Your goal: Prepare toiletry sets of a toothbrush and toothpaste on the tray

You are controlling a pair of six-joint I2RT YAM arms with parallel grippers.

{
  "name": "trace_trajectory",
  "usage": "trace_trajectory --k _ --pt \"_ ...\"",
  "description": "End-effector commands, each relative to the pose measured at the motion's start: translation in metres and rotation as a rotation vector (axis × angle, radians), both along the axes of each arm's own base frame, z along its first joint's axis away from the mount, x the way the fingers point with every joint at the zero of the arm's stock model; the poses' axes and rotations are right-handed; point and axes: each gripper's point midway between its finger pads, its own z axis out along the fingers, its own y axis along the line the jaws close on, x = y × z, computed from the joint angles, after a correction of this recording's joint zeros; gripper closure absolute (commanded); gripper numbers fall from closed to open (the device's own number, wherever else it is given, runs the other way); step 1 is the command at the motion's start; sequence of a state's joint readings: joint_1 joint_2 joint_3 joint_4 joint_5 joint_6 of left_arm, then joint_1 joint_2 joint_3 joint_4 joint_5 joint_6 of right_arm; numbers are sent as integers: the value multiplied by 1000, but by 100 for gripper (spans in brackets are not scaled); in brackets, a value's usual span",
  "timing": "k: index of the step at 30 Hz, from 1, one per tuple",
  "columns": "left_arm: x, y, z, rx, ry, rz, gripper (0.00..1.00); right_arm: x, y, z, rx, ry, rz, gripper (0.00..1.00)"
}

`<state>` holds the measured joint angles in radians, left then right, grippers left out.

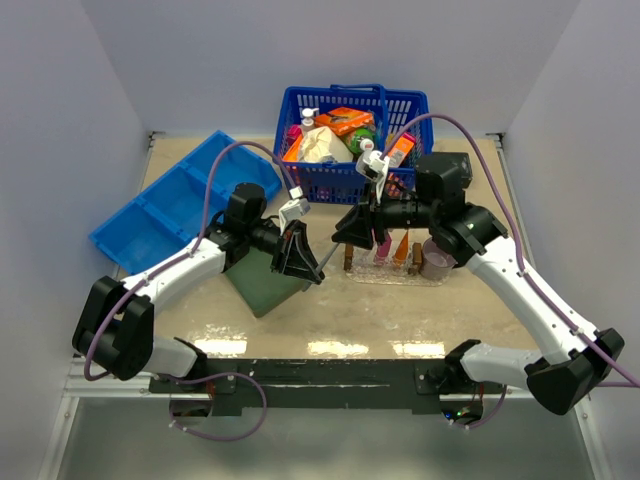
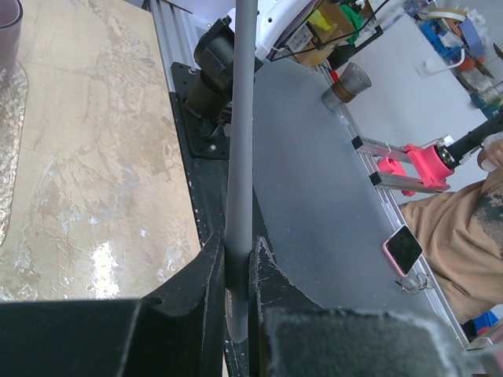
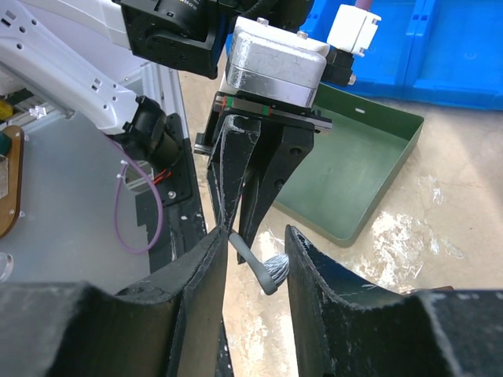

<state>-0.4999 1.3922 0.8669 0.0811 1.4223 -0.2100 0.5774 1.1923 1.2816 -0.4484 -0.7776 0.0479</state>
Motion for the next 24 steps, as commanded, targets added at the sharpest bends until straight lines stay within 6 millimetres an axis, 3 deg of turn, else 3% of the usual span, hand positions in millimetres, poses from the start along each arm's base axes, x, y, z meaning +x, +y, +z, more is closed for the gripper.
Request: trace_trajectory --k 1,10,16,17,18,22,24 --pt "0 0 1 -11 -7 -7 100 -3 5 8 24 -20 40 62" --pt "-1 1 2 -15 -16 -6 100 -2 6 6 26 -16 42 71" --pt "4 -1 0 -5 -21 18 99 0 6 7 31 -14 28 96" --pt "5 -2 -1 -1 -23 26 94 1 7 7 33 -5 21 99" --pt "10 -4 -2 7 -31 46 81 4 8 7 35 -5 7 100" --pt "22 -4 -17 85 -39 116 62 22 6 3 15 25 -97 100" --pt "31 -5 -21 106 -68 155 49 26 7 0 9 38 -115 100"
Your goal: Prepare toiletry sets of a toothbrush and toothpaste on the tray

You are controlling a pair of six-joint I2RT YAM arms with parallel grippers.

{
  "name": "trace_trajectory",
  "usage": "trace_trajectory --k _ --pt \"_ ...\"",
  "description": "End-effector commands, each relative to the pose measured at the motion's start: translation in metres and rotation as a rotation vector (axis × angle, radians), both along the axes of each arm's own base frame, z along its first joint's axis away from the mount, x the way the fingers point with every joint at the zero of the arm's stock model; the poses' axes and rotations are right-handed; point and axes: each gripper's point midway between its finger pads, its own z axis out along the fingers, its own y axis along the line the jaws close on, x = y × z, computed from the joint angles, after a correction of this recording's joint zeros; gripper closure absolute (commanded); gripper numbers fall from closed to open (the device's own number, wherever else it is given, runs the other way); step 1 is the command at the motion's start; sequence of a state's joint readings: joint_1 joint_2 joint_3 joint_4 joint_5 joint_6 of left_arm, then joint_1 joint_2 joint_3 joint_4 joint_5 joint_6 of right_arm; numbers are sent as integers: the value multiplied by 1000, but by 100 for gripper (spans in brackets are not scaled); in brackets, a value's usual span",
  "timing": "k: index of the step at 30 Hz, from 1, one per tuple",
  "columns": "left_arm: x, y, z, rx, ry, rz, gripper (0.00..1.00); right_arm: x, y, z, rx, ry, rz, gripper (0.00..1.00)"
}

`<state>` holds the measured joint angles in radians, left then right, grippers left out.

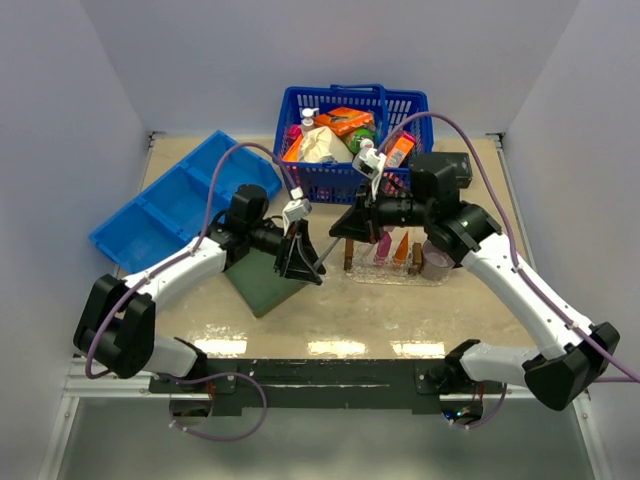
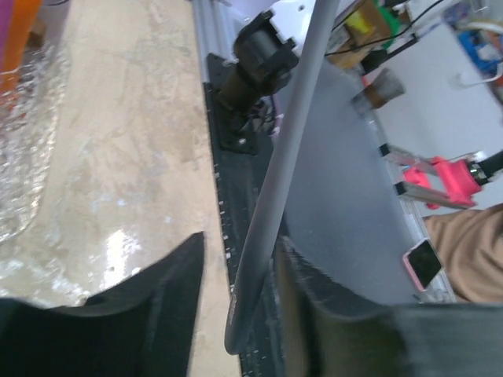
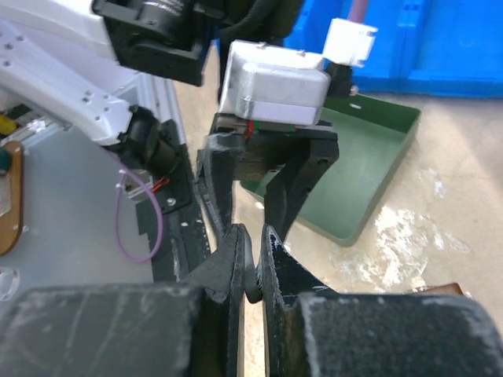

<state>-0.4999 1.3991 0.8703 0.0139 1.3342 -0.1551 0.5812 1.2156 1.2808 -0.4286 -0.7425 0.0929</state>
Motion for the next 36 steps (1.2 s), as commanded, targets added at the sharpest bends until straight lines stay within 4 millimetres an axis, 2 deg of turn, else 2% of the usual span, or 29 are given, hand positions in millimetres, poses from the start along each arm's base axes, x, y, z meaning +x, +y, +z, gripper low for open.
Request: trace_trajectory --k 1,2,5,6,10,16,20,22,25,26,28,29,31,32,33,35,36 --pt "21 -2 -8 65 -65 94 43 19 4 2 10 19 -88 100" --pt "24 -2 -10 76 -81 110 33 24 3 -1 4 32 -114 100" --pt "41 1 -20 140 -139 213 26 38 2 -8 -16 78 -199 100" --pt "50 2 -25 174 -163 270 25 40 2 -10 -20 92 -215 100" --pt "63 4 -23 200 -257 373 25 48 7 -18 -6 157 -251 100" --pt "68 7 -25 223 -296 435 37 61 7 -27 -14 199 -318 100" --pt "62 3 -33 242 -278 408 55 66 5 -29 -10 211 -343 100" --pt "60 2 -36 249 -272 398 58 68 4 -32 -14 221 -352 100" --pt "57 -1 -35 242 -265 381 73 69 2 -35 -15 231 -361 100" --pt "56 -1 -35 237 -261 376 84 70 1 -35 -12 233 -358 100" --pt "51 -4 -34 220 -240 348 97 69 -1 -37 -13 234 -353 100" --pt "49 -5 -33 213 -231 335 100 69 -2 -36 -10 234 -344 100" --pt "42 -8 -33 193 -201 292 100 67 -5 -36 -12 220 -328 100" --pt "39 -9 -32 184 -191 278 100 66 -7 -31 -4 203 -323 95" --pt "35 -10 -32 172 -180 255 100 65 -9 -32 -6 199 -313 86" --pt "33 -11 -31 165 -166 240 100 62 -13 -28 -8 169 -303 75" --pt "31 -12 -30 157 -160 226 100 60 -14 -28 -7 163 -290 62"
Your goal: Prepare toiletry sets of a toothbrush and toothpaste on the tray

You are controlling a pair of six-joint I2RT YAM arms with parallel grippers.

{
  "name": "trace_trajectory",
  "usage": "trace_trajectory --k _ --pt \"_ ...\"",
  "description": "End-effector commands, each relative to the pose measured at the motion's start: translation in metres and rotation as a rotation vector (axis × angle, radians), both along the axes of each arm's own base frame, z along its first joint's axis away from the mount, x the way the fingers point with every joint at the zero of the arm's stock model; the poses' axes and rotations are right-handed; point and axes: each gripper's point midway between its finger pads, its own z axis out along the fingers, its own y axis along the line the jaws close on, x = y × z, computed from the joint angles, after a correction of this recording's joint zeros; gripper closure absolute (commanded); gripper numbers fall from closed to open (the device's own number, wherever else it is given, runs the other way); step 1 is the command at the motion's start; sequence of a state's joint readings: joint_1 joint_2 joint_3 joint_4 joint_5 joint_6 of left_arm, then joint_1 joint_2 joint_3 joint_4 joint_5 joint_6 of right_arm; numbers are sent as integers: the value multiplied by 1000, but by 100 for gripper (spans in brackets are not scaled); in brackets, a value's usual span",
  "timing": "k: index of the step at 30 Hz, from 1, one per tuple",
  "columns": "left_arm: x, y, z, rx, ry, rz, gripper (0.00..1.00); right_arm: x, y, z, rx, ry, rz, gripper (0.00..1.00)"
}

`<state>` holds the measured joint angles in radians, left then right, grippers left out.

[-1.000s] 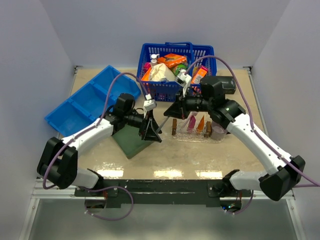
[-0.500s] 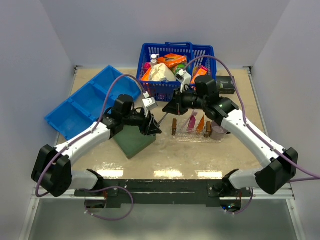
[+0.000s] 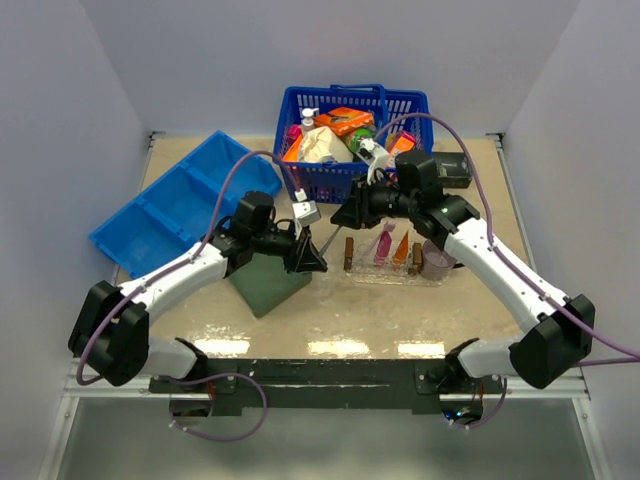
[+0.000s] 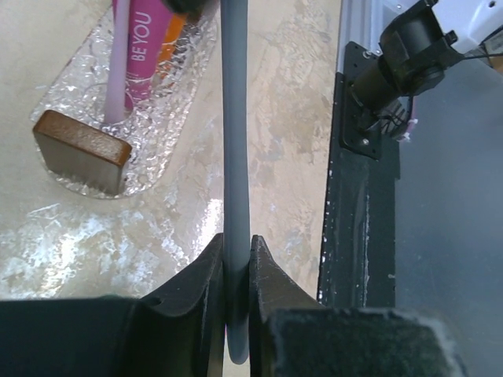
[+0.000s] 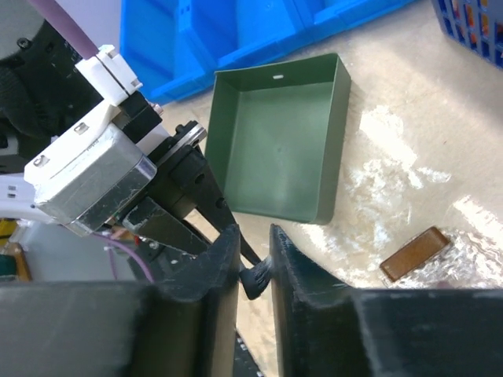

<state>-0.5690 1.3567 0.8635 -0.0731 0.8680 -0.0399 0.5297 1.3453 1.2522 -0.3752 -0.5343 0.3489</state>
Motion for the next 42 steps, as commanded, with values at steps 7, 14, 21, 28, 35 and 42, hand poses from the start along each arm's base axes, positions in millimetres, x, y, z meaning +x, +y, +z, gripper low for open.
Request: trace_trajectory --k 7,14,21,28,35,42 --pt "-22 -7 13 -86 59 -133 100 -21 -10 30 25 -165 126 42" --pt "-24 -7 16 -95 64 -143 100 -28 -10 34 42 -187 155 42" --pt "-25 -7 17 -97 61 -144 100 -24 -12 21 12 -163 135 43" --pt "-24 -6 18 -98 59 -141 100 -26 -10 20 25 -161 144 56" --pt "-24 -6 17 -94 57 -135 100 -26 -9 17 30 -152 149 77" --pt "-18 -5 17 -74 39 -108 62 -30 -10 26 51 -168 147 100"
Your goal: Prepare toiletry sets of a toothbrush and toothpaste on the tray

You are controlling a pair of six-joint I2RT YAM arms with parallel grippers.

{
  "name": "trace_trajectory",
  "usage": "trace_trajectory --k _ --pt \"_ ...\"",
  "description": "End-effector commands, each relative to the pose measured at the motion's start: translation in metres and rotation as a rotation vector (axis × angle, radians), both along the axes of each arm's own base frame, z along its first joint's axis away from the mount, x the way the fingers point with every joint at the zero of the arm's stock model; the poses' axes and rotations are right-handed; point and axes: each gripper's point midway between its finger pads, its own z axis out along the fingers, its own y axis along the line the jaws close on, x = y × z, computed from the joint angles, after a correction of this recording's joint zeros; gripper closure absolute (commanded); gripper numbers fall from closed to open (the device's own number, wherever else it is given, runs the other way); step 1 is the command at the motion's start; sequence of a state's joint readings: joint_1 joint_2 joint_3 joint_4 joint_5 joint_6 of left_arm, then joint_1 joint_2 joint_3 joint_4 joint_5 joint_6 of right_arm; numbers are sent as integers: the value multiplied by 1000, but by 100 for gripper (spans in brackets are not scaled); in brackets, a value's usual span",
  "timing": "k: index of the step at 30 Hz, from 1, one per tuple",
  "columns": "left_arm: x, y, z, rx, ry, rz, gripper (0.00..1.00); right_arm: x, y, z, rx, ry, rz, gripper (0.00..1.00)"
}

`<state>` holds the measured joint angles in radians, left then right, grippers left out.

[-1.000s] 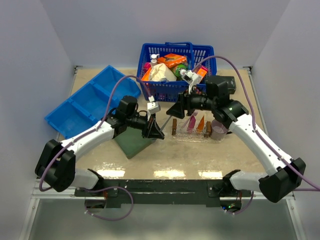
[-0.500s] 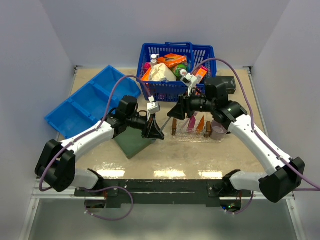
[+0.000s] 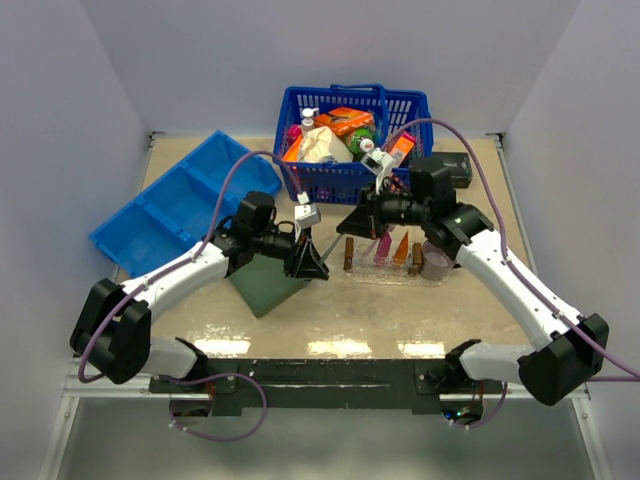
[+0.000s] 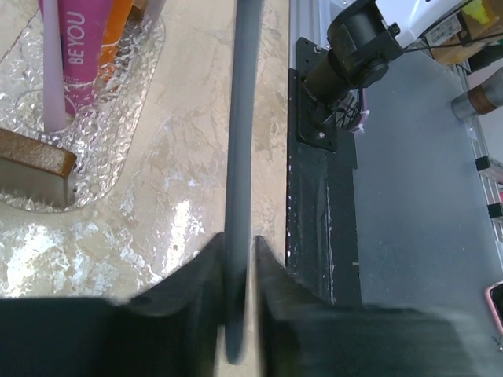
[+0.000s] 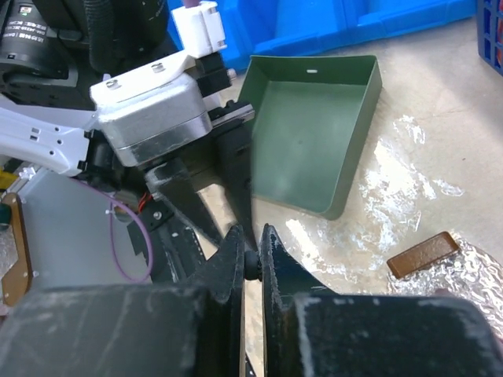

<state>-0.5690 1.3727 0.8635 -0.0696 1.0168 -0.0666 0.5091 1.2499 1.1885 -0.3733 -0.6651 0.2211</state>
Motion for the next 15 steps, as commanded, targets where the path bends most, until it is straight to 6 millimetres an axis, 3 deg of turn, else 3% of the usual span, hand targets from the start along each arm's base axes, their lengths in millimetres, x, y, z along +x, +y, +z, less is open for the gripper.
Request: trace_trajectory --k 1,3,7,9,10,15 --pt "7 0 10 -10 -50 25 52 0 -1 21 46 -77 0 100" --pt "10 1 12 -9 -65 41 31 2 -4 25 60 -90 -39 100" --pt "27 7 22 7 -148 156 21 11 -18 26 18 -106 -126 100" --pt "38 15 25 8 -170 230 5 19 -28 23 0 -103 -171 100" --pt "47 19 39 -21 -225 281 5 21 -34 22 -8 -96 -191 100" --pt "79 55 57 -35 -300 516 3 39 -79 27 -60 -117 -375 100"
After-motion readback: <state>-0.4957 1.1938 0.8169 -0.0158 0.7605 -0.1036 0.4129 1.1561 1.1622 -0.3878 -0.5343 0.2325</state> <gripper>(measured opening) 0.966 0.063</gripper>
